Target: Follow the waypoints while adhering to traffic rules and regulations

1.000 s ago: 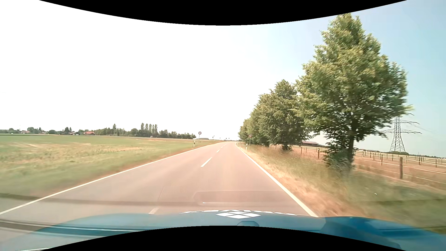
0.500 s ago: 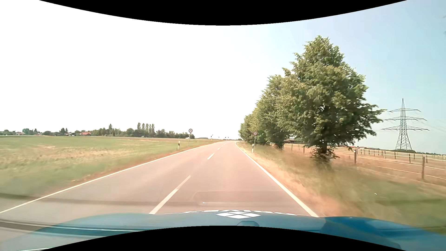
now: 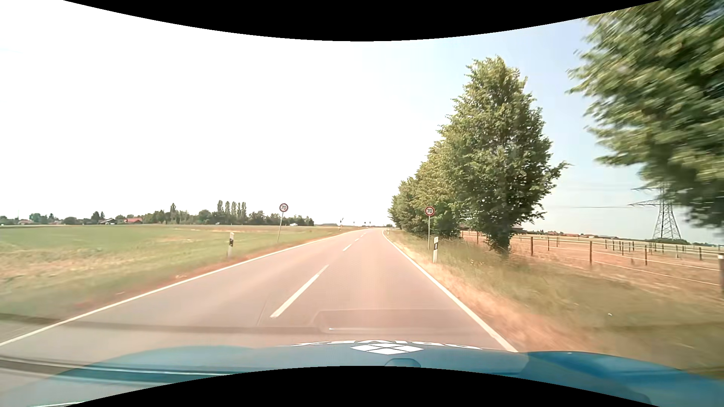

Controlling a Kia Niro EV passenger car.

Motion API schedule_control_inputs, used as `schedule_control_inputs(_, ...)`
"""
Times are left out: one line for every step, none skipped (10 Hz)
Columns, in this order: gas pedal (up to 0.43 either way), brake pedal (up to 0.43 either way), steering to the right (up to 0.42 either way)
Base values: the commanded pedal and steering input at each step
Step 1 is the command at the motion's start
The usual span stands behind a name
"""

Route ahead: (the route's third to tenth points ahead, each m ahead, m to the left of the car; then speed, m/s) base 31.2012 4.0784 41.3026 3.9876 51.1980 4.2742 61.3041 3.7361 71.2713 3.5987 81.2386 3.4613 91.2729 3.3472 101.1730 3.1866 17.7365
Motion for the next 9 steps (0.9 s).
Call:
schedule_control_inputs(0.169,0.0,0.0)
schedule_control_inputs(0.169,0.0,0.0)
schedule_control_inputs(0.169,0.0,0.0)
schedule_control_inputs(0.169,0.0,0.0)
schedule_control_inputs(0.169,0.0,0.0)
schedule_control_inputs(0.169,0.0,0.0)
schedule_control_inputs(0.169,0.0,0.0)
schedule_control_inputs(0.169,0.0,-0.001)
schedule_control_inputs(0.169,0.0,0.0)
